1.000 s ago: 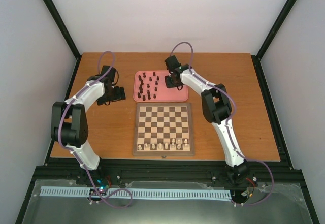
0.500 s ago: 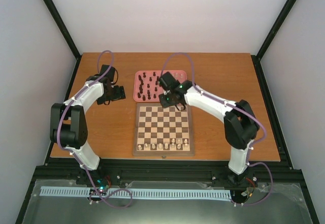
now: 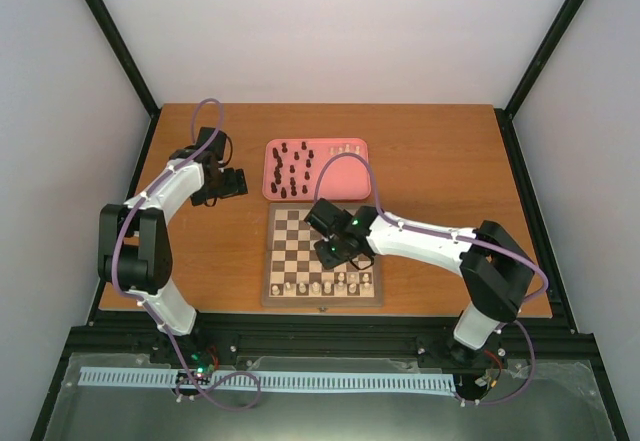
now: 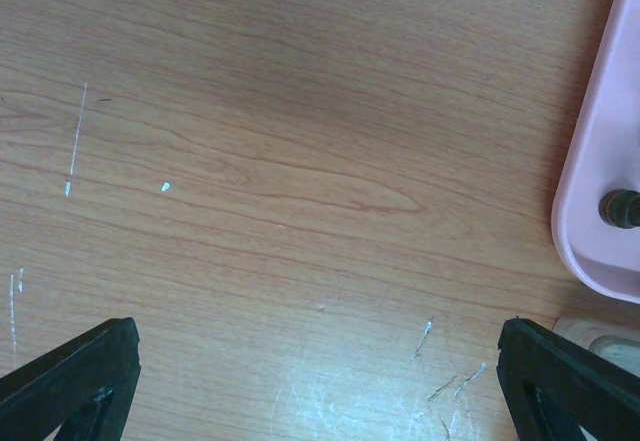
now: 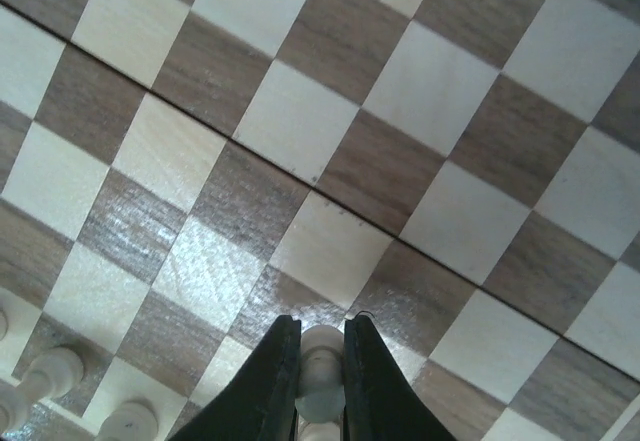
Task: Set up the chess pieces on the board
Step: Place the chess piece on the chessboard.
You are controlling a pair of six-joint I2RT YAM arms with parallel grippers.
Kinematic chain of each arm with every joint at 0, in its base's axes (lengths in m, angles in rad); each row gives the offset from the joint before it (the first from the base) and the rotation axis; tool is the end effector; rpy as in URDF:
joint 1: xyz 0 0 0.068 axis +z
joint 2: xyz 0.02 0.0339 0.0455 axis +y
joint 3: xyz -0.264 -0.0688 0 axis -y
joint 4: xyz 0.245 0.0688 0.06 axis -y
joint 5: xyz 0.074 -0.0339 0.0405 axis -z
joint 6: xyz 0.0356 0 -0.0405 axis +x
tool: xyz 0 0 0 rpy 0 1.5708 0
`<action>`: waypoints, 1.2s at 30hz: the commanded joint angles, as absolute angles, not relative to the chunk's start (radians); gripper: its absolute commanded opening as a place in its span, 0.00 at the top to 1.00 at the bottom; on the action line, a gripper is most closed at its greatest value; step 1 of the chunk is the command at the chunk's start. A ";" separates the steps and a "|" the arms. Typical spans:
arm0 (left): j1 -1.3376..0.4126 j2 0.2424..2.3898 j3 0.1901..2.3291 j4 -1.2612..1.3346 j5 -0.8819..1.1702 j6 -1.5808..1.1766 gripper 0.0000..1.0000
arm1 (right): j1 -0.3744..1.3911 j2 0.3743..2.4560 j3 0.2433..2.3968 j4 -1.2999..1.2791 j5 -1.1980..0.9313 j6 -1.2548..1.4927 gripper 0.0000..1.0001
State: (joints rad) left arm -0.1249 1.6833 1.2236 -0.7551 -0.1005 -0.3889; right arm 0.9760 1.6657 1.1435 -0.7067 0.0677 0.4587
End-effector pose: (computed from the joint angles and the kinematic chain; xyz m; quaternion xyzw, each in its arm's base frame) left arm 0.3318 -0.0381 0.2183 -0.1382 0.9732 0.0029 0.1836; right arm 0.1836 0.2670 0.2029 -0.2463 0.9536 0.0866 0.1500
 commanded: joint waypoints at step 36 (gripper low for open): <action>-0.129 1.643 1.221 -0.737 -0.107 -0.378 0.00 | 1.074 1.684 1.108 -0.697 0.024 0.486 0.92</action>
State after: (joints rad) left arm -0.1249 1.6779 1.2194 -0.7547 -0.1013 -0.3889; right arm 1.0626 1.6688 1.0908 -0.6991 0.0071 0.4904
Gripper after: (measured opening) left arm 0.997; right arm 0.100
